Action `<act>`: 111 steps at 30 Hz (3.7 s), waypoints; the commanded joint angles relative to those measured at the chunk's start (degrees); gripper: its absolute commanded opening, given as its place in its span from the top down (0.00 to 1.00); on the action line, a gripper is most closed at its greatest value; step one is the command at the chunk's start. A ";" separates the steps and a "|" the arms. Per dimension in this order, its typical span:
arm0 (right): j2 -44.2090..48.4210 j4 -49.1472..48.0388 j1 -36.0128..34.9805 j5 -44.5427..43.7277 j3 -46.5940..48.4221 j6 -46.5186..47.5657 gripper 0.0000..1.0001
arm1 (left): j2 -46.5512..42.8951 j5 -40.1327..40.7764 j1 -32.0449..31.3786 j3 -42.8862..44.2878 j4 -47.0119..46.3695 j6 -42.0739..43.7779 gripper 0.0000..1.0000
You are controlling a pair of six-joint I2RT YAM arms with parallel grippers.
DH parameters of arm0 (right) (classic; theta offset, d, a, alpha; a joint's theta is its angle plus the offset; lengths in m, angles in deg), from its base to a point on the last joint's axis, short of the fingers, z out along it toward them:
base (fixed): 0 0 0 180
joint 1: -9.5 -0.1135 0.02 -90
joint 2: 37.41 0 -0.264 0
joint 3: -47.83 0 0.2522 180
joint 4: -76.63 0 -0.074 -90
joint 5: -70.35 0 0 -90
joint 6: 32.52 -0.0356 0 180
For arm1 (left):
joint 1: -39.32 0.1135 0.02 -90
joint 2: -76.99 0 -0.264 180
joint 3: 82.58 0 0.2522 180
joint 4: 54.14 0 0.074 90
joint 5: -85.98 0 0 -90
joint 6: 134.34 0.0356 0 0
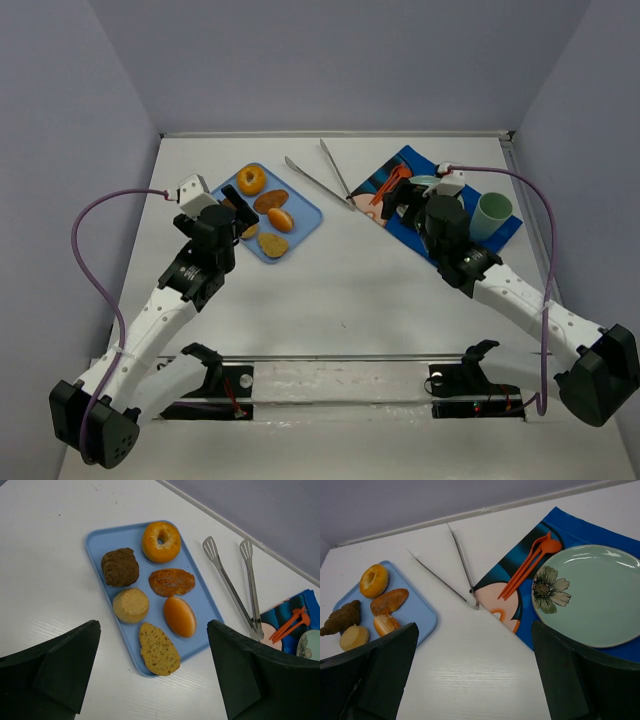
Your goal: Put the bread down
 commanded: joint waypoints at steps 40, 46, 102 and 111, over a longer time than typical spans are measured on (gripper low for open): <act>-81.79 37.44 9.12 41.22 85.18 40.59 0.00 | 5.90 5.60 0.37 2.18 -0.74 1.77 0.01; -87.07 37.97 9.12 42.09 90.19 39.10 0.00 | 8.36 6.57 0.64 3.32 -0.30 1.68 0.01; -29.14 20.66 -0.81 52.12 28.23 17.29 0.67 | -3.41 1.91 2.04 -3.53 -0.74 -0.78 0.01; -36.00 21.45 -1.34 51.33 34.11 16.76 0.50 | -5.96 1.91 2.04 -4.41 -0.66 -1.04 0.01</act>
